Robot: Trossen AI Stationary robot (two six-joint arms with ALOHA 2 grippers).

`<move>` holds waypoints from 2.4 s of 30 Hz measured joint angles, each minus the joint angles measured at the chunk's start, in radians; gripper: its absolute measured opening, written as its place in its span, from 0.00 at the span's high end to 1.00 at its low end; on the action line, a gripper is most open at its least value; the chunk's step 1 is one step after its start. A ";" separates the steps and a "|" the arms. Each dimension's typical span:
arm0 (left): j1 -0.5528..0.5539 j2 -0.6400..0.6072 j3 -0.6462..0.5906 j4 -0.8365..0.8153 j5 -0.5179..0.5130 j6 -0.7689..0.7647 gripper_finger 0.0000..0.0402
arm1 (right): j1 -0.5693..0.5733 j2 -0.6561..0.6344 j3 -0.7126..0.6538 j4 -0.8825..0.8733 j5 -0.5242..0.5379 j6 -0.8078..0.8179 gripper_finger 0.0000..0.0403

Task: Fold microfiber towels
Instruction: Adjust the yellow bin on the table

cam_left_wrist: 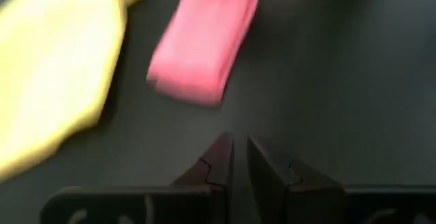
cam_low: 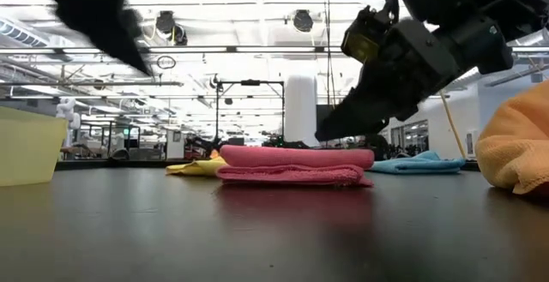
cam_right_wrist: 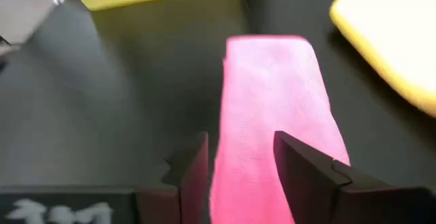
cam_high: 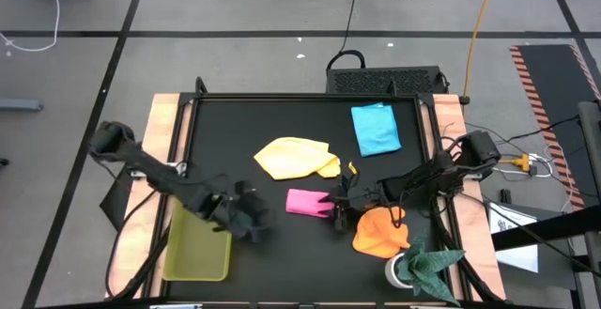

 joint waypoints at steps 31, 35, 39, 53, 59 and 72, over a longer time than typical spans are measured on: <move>0.157 0.000 -0.066 -0.653 0.252 0.336 0.56 | 0.000 -0.005 0.000 -0.012 0.000 -0.008 0.57; 0.180 0.000 -0.069 -0.599 0.312 0.353 0.78 | 0.001 -0.005 0.000 -0.012 0.000 -0.008 0.57; 0.201 -0.001 -0.066 -0.532 0.352 0.348 0.97 | 0.000 -0.005 0.000 -0.012 0.000 -0.008 0.57; 0.318 0.009 -0.031 -0.297 0.373 0.323 0.99 | 0.006 -0.069 0.000 -0.025 -0.087 -0.008 0.57; 0.346 0.070 -0.029 -0.181 0.369 0.352 0.99 | 0.007 -0.132 0.000 -0.058 -0.079 -0.023 0.57; 0.359 0.124 0.035 -0.126 0.394 0.427 0.82 | 0.007 -0.137 0.000 -0.102 -0.079 -0.008 0.57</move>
